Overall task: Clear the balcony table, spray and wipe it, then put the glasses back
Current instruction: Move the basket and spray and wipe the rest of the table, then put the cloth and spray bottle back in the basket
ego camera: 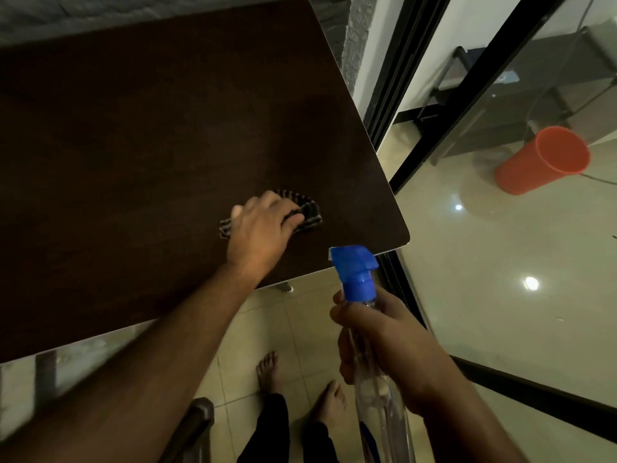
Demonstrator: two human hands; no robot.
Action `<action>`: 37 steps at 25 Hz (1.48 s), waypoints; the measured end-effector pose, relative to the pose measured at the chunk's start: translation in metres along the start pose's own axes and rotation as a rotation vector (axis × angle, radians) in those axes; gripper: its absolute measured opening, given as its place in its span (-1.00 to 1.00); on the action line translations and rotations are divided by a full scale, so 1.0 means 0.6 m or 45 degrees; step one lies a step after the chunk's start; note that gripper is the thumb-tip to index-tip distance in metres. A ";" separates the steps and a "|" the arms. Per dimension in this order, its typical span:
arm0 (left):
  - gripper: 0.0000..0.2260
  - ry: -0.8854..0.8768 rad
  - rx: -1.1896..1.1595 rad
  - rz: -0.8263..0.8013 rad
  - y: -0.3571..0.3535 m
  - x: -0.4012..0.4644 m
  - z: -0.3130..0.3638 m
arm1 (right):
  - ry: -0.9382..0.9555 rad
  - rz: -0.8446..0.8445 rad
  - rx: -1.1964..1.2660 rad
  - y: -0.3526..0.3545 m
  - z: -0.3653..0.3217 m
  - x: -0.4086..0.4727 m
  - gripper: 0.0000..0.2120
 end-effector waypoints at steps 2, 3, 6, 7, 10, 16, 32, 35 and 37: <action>-0.73 -0.014 0.014 -0.030 0.002 -0.050 0.024 | 0.009 -0.034 -0.030 -0.008 0.000 -0.001 -0.76; -0.70 -0.012 0.018 -0.054 0.005 -0.071 0.035 | 0.022 -0.055 -0.042 -0.011 -0.001 -0.003 -0.76; -0.64 -0.013 0.018 -0.243 0.001 -0.120 0.061 | 0.103 -0.120 -0.103 -0.018 -0.012 -0.009 -0.73; -0.67 -0.026 0.012 -0.296 0.002 -0.134 0.069 | 0.153 -0.137 -0.136 -0.019 -0.018 -0.013 -0.78; -0.78 -0.039 -0.047 -0.419 0.015 -0.168 0.083 | 0.281 -0.147 -0.210 -0.020 -0.043 -0.035 -0.81; -0.82 0.384 -0.602 -0.096 0.131 -0.198 0.059 | 0.556 -0.181 -0.276 -0.043 -0.089 -0.097 -0.82; -0.80 0.906 -1.494 0.278 0.357 -0.247 -0.143 | 0.986 -0.320 -0.403 -0.291 -0.216 -0.162 -0.78; -0.79 1.031 -1.694 0.277 0.390 -0.239 -0.226 | 1.064 -0.317 -0.478 -0.374 -0.237 -0.135 -0.79; -0.78 1.068 -1.799 0.253 0.414 -0.233 -0.280 | 1.094 -0.309 -0.495 -0.432 -0.250 -0.111 -0.81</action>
Point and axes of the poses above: each hand's wrist, its own x-axis towards the middle knuckle, its own y-axis out of the back of the hand, z = x × y, the point moved 6 cm from there along x, towards the middle knuckle, and after that the axes turned 11 degrees about x, right-handed, at the moved point
